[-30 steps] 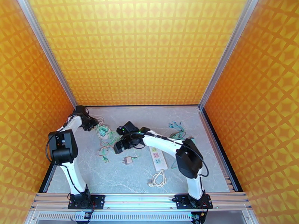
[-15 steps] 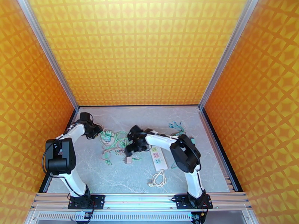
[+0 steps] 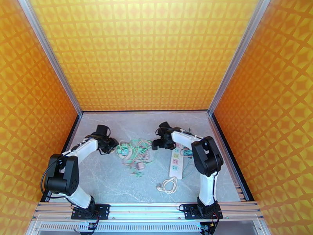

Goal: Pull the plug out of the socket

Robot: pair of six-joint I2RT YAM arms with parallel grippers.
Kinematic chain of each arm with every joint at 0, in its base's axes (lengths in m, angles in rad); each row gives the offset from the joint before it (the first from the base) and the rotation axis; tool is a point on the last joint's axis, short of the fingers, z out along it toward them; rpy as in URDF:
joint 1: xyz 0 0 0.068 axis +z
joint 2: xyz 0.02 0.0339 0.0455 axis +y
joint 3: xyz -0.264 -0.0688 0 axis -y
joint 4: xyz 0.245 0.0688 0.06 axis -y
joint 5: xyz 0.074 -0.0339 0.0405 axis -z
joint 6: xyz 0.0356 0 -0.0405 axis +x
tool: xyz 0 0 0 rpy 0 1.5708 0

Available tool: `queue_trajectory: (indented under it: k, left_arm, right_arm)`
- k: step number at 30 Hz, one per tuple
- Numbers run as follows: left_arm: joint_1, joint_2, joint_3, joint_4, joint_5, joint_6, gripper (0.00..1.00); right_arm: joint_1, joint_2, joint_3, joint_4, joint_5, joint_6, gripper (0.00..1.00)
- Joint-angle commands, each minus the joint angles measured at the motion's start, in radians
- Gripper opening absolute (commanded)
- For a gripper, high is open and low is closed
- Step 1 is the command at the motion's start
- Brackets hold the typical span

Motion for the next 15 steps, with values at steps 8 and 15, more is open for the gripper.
queue_trajectory:
  k: [8, 15]
  left_arm:
    - [-0.015, 0.019, 0.148, -0.138, -0.060, 0.064, 0.49]
    - [0.039, 0.006, 0.210, -0.203, -0.089, 0.162, 0.51]
  right_arm:
    - [0.035, -0.158, -0.093, 0.014, -0.112, 0.036, 0.98]
    - [0.151, -0.266, -0.117, 0.010, -0.145, 0.057, 0.98]
